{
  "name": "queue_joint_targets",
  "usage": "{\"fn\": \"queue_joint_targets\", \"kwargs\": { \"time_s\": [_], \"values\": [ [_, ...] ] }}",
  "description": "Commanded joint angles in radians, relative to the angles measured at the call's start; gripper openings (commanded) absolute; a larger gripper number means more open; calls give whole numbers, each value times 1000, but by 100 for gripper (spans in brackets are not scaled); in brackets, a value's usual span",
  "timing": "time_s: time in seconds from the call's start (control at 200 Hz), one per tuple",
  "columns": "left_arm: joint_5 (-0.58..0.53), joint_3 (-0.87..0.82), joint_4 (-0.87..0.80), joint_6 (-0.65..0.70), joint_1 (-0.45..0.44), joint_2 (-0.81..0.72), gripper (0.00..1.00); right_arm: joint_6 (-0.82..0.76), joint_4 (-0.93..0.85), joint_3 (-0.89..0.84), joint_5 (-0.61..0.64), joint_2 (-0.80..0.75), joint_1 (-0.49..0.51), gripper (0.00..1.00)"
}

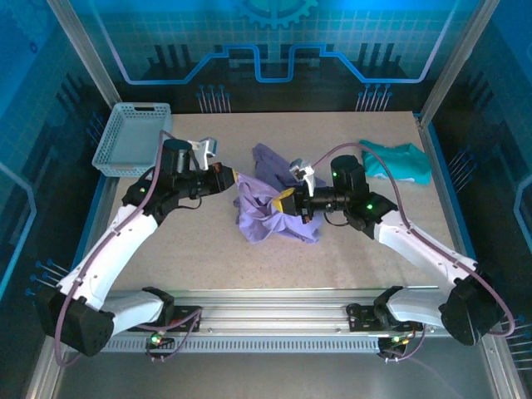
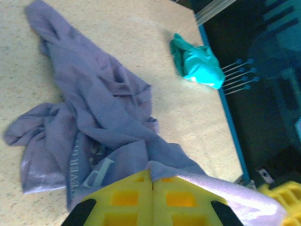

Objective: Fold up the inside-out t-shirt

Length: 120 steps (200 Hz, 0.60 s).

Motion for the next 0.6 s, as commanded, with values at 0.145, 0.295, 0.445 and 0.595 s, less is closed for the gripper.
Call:
{"fn": "queue_joint_targets", "kwargs": {
  "time_s": [0.145, 0.295, 0.445, 0.595],
  "values": [
    [-221, 6, -112, 75, 6, -26, 25, 74, 50, 0, 20, 12, -11, 0],
    [-217, -13, -127, 105, -27, -89, 42, 113, 73, 1, 19, 31, -11, 0],
    [-172, -57, -53, 146, -143, -171, 51, 109, 56, 5, 39, 26, -11, 0],
    [46, -96, 62, 108, -179, -133, 56, 100, 42, 9, 45, 27, -14, 0]
  ]
}}
